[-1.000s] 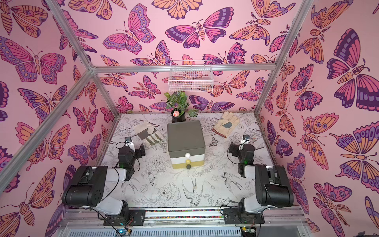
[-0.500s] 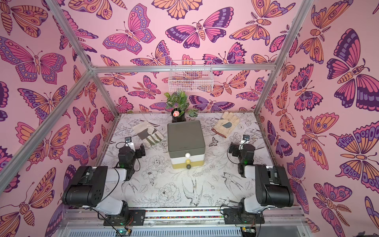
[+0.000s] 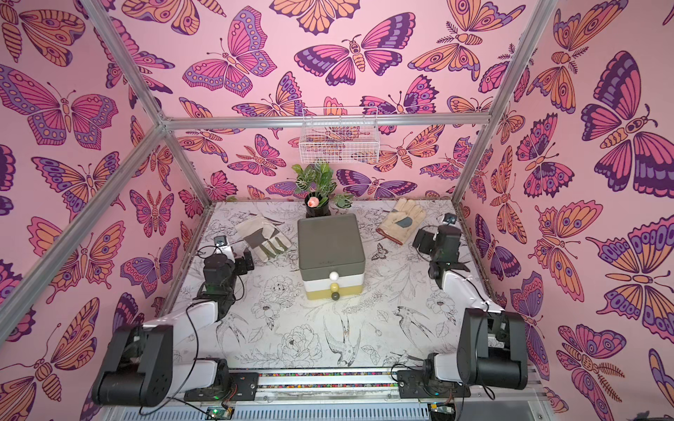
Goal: Take the keys out of the drawer
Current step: Open the drawer in the storage box.
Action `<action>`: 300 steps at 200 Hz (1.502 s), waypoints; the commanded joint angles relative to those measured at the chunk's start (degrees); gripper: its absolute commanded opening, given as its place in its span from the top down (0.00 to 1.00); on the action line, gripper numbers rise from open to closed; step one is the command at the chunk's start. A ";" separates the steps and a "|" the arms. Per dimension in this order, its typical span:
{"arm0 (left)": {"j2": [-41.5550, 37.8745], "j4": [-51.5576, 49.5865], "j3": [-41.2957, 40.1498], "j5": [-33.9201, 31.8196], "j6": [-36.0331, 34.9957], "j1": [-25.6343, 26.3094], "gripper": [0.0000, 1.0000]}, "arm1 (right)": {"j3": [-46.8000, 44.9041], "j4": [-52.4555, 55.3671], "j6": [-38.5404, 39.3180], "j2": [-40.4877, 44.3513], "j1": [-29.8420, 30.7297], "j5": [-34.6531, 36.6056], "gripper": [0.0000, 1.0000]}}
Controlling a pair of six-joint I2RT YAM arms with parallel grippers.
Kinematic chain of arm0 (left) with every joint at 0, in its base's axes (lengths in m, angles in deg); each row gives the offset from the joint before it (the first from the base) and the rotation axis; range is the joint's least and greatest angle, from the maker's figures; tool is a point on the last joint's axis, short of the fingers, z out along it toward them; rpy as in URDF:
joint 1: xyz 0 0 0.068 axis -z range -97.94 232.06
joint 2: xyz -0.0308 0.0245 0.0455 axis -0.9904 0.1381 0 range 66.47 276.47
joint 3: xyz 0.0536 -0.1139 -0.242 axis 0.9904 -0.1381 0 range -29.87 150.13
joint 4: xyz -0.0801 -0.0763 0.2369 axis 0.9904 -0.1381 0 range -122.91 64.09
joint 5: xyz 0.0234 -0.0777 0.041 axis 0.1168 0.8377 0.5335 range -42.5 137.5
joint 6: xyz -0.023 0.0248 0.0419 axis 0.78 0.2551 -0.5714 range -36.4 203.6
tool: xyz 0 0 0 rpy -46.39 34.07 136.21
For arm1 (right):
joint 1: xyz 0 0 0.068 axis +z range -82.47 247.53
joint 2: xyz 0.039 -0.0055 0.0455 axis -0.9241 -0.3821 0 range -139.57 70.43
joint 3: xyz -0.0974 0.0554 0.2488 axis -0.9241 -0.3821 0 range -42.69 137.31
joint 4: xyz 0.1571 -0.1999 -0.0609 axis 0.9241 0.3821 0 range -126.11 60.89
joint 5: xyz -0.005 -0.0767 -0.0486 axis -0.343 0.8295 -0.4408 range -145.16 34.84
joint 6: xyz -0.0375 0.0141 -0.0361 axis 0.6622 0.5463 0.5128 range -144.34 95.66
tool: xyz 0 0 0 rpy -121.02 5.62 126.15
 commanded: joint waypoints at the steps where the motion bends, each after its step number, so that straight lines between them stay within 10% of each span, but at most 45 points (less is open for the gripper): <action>1: -5.73 -23.23 7.36 -2.83 6.18 2.60 0.00 | 8.37 25.00 -7.02 -0.08 0.28 -15.94 0.02; 51: -10.71 -45.04 23.70 12.48 10.09 7.56 0.00 | 20.47 44.51 -5.49 6.47 7.65 -23.21 0.01; 129: 1.08 -65.32 49.68 34.05 14.81 12.47 0.02 | 32.84 74.20 -10.74 11.60 39.18 -7.06 0.01; 172: 10.61 -69.13 55.68 42.90 15.66 12.52 0.04 | 29.28 71.65 -17.61 9.96 50.09 -2.75 0.01; 300: 17.29 -74.44 57.02 45.99 13.88 17.40 0.06 | 23.98 49.04 -29.46 -5.23 50.86 -3.99 0.12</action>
